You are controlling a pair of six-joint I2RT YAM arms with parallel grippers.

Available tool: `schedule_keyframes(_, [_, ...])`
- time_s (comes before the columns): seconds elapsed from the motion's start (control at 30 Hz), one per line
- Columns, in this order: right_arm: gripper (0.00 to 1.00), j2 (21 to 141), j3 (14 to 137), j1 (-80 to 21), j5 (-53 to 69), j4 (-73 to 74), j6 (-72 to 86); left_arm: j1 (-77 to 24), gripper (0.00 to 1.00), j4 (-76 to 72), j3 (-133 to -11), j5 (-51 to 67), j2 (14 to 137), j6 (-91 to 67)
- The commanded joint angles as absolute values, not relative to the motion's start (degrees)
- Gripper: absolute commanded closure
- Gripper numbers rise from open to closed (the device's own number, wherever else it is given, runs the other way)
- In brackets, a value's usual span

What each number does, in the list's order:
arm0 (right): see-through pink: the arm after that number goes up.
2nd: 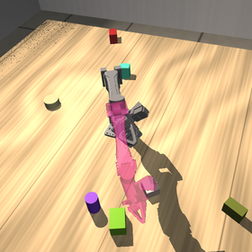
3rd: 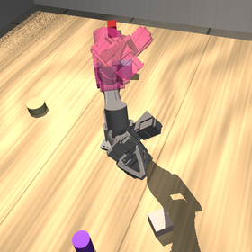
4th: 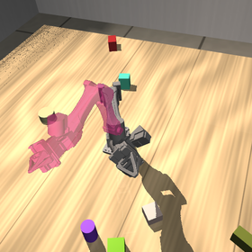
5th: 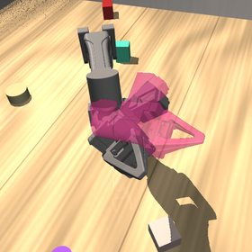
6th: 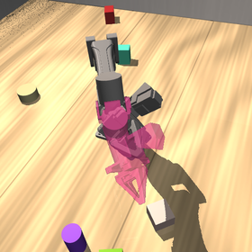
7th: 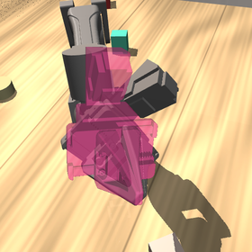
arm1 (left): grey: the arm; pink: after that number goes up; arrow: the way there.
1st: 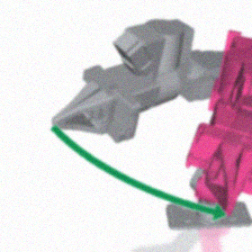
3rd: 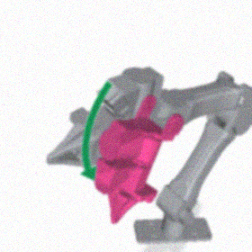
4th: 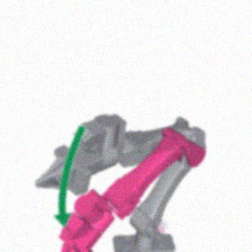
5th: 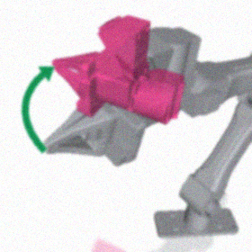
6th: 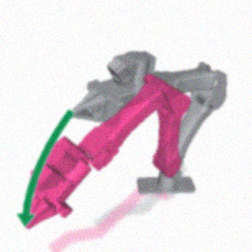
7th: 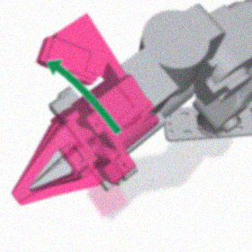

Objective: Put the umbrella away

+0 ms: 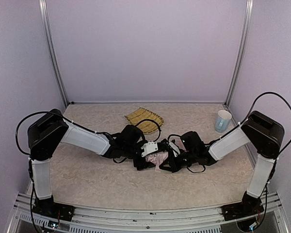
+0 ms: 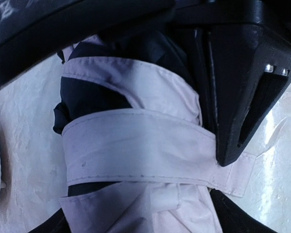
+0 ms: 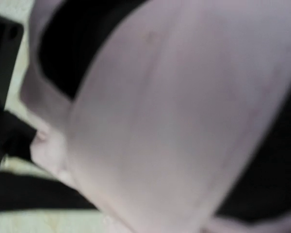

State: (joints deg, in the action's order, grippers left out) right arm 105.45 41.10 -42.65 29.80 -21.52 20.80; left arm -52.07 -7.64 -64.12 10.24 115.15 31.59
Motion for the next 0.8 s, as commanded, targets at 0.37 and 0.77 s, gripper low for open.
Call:
schedule_keyframes(0.37, [1.0, 107.17, 41.18, -42.36, 29.03, -17.0, 20.04, -48.97, 0.83, 3.69, -72.32, 15.26, 122.85, 26.44])
schedule_keyframes(0.77, [1.0, 96.01, 46.28, -41.65, 31.3, -6.85, 9.73, -44.64, 1.0, -10.59, -63.99, 12.85, 115.21, 2.23])
